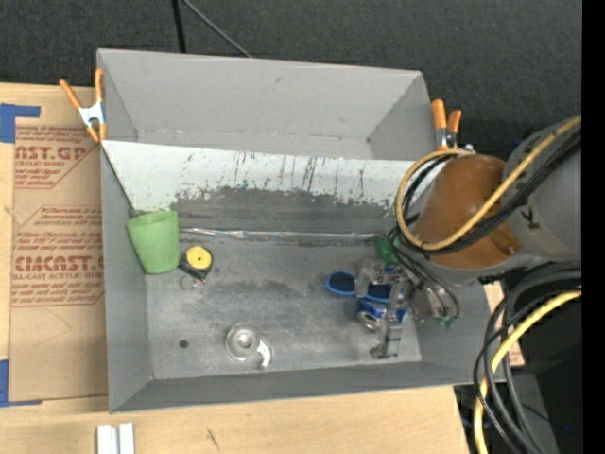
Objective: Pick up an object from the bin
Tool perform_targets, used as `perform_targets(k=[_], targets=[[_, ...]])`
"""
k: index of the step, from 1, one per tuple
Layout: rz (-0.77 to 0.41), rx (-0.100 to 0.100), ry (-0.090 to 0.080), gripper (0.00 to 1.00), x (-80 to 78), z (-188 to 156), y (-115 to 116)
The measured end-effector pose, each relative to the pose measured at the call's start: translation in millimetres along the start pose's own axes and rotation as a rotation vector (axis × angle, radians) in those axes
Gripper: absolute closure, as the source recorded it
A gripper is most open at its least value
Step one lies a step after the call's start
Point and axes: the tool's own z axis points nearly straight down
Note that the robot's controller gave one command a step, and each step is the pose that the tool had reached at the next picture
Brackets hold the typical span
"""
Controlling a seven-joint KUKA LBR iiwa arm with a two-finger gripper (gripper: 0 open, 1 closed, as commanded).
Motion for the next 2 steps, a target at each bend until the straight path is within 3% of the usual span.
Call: perform_targets(k=[1, 2], targets=[[0.210, -0.007, -0.018, 0.00, -12.5, 31.5, -46.4], [0.214, 0.000, -0.012, 1.00, -9.9, 31.9, -51.3]])
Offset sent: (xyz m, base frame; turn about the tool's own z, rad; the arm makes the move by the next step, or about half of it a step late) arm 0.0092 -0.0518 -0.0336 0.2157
